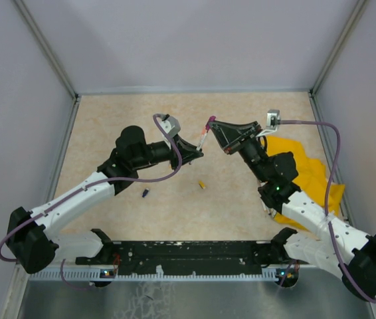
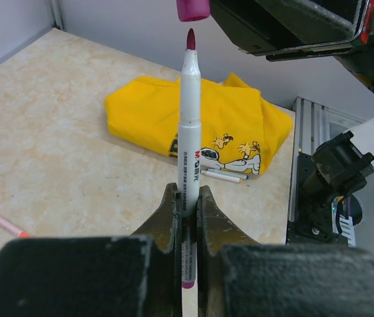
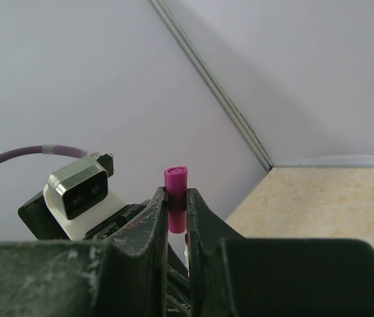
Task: Insert the pens into the pen caps
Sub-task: Insert the pen cap onto the pen.
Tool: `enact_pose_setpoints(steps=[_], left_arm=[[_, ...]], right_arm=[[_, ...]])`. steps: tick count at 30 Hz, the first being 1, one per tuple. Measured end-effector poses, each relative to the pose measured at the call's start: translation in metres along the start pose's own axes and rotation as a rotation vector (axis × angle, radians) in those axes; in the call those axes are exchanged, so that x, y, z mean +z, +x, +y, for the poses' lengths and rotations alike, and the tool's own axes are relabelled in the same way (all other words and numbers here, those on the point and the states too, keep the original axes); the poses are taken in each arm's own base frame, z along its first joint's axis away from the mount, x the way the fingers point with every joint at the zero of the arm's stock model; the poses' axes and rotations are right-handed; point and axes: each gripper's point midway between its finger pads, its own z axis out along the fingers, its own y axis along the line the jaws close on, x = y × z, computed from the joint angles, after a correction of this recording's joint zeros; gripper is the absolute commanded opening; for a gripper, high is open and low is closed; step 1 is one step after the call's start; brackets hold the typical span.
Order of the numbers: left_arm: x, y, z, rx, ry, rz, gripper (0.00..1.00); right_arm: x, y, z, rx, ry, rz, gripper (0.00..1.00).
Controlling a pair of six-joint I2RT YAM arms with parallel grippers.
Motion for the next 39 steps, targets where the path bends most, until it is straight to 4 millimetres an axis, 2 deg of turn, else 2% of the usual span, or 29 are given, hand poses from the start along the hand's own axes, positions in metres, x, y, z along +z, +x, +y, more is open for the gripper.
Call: enact_pose_setpoints(steps=[20,39], left_arm=[[-0.001,0.004,0.001,-0.003,-0.004,0.006,0.0],[-0.002,0.013,0.0,-0.016,-0.007,0.025,0.0]], right_arm=[[-0.005,0.013,-0.01,-0.014,0.023,0.038,0.0],[-0.024,0.035,-0.013,-0.044,-0.05,0.058,0.14]])
